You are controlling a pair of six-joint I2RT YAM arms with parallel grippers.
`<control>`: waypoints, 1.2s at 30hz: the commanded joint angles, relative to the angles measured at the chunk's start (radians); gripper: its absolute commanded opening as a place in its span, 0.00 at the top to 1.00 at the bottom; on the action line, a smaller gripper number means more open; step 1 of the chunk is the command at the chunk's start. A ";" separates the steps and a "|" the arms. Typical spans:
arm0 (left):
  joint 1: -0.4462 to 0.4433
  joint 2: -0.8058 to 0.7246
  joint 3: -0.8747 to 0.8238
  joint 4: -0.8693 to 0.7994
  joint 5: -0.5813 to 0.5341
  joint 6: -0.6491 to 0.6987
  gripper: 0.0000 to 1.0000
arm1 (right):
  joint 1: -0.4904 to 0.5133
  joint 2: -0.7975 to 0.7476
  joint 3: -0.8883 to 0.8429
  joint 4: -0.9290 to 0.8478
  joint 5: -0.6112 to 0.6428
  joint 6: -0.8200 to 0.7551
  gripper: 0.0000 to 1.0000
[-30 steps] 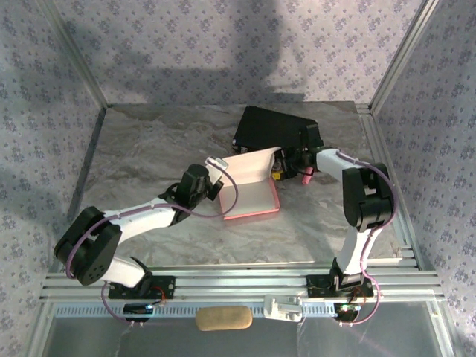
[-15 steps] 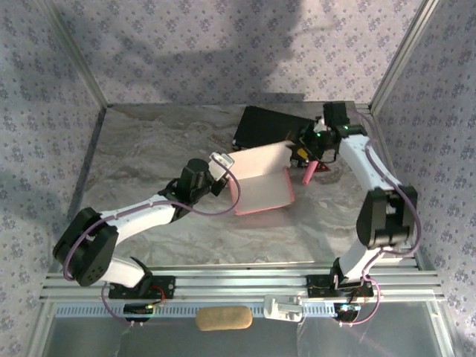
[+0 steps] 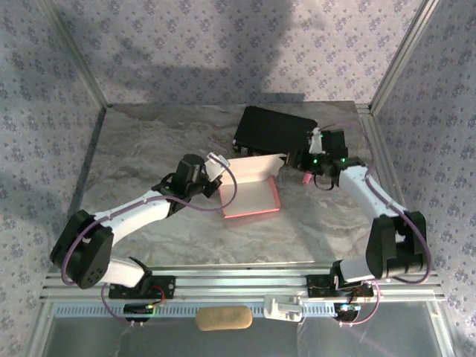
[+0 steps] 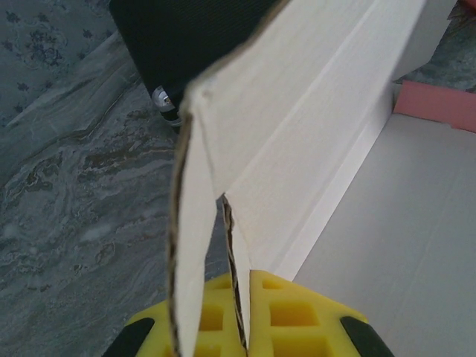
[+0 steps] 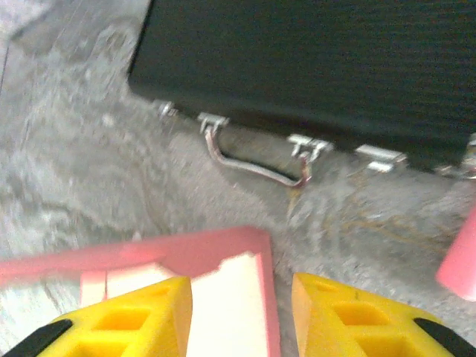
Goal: Fold the paper box
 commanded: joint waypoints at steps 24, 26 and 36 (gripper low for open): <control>0.051 0.082 0.078 -0.032 0.050 -0.009 0.95 | 0.183 0.163 0.103 0.075 0.263 -0.320 0.63; 0.054 0.086 0.081 -0.028 0.056 -0.013 0.95 | 0.197 0.175 0.108 0.080 0.260 -0.327 0.65; 0.061 0.119 0.123 -0.029 0.009 -0.140 0.96 | 0.287 0.193 0.131 0.055 0.438 -0.266 0.93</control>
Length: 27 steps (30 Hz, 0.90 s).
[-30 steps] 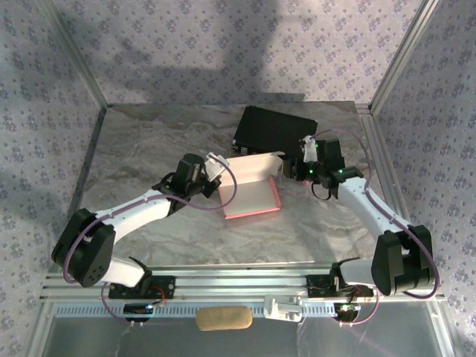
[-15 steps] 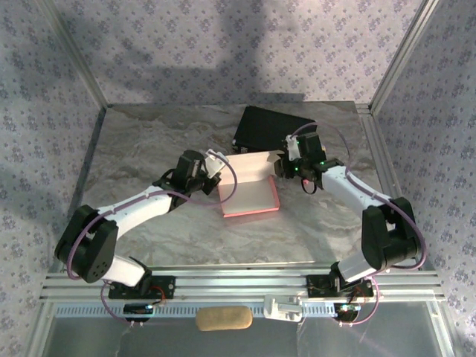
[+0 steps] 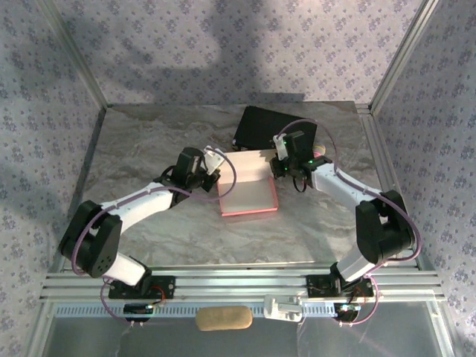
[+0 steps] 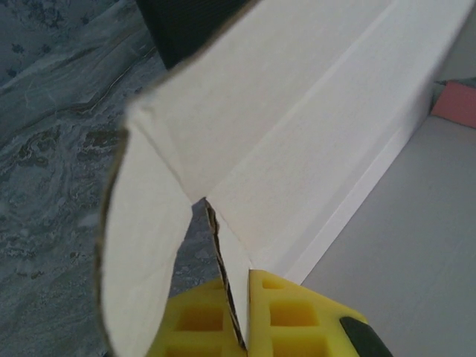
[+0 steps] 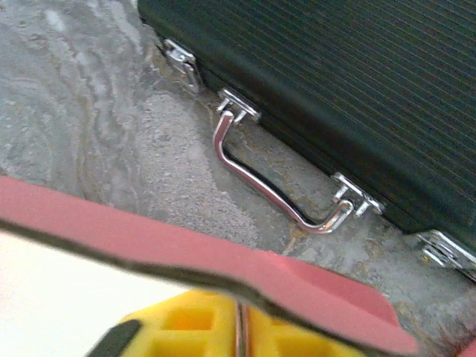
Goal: Fold the paper box
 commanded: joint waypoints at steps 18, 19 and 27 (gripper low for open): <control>-0.031 0.112 0.039 0.224 -0.153 -0.408 0.99 | 0.241 -0.029 -0.287 0.691 0.444 0.222 1.00; -0.031 0.107 0.010 0.257 -0.145 -0.407 0.99 | 0.243 -0.022 -0.294 0.698 0.442 0.222 1.00; -0.042 0.091 -0.110 0.398 -0.116 -0.450 0.98 | 0.290 -0.009 -0.368 0.762 0.498 0.242 1.00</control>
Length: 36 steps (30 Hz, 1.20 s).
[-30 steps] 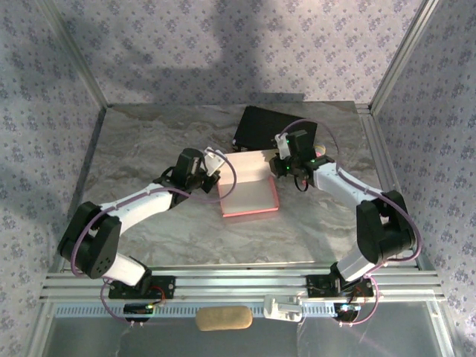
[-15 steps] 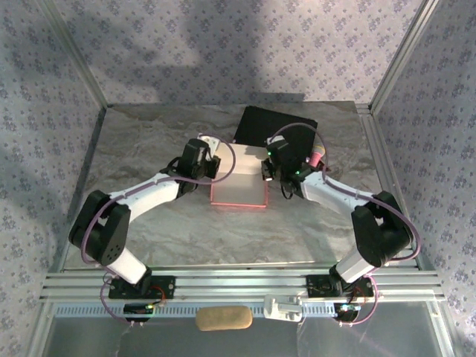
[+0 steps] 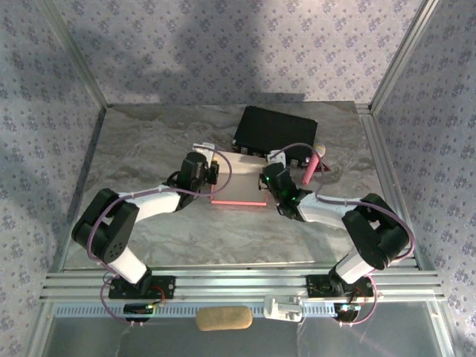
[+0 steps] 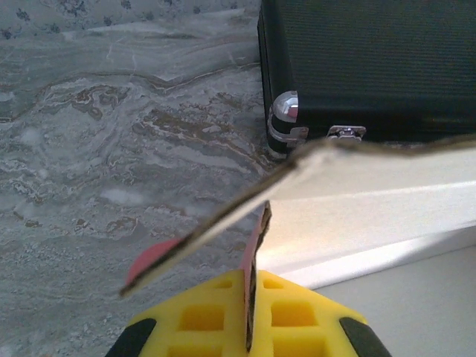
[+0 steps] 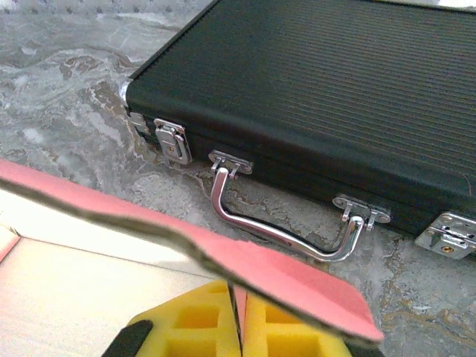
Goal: Fold the paper box
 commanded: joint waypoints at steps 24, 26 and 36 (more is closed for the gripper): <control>-0.125 -0.046 -0.221 0.128 -0.032 -0.172 0.98 | 0.128 0.029 -0.127 0.167 0.175 -0.061 1.00; -0.138 -0.044 -0.235 0.137 -0.047 -0.180 0.98 | 0.127 0.029 -0.133 0.169 0.182 -0.066 1.00; -0.152 -0.075 -0.184 -0.008 -0.030 -0.367 0.98 | 0.130 0.041 -0.144 0.173 0.202 -0.071 1.00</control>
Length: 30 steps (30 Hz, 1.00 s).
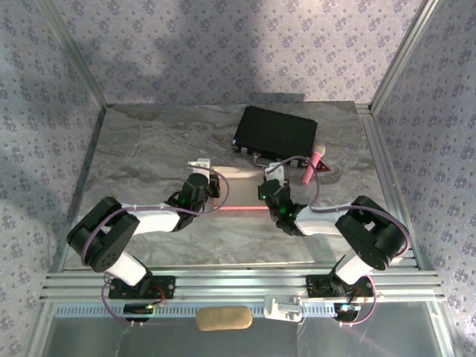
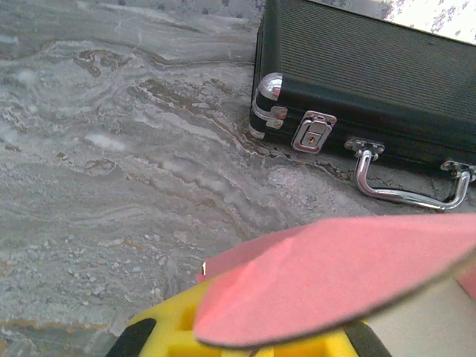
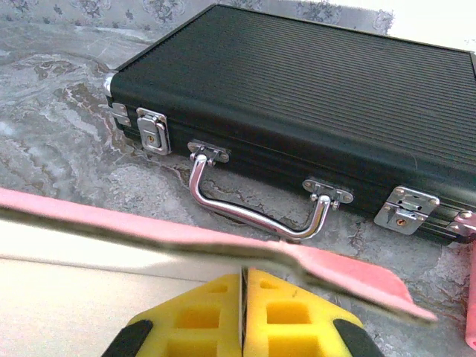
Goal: Fold the paper box
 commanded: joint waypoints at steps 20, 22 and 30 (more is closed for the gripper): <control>-0.107 0.077 0.060 -0.228 0.038 -0.212 0.98 | 0.018 -0.010 -0.006 -0.096 0.004 0.007 1.00; -0.120 0.080 0.047 -0.229 0.015 -0.207 0.98 | 0.019 -0.026 -0.013 -0.120 0.019 0.023 1.00; -0.151 0.059 0.085 -0.359 -0.074 -0.191 0.99 | 0.044 -0.157 0.067 -0.473 0.054 0.186 0.60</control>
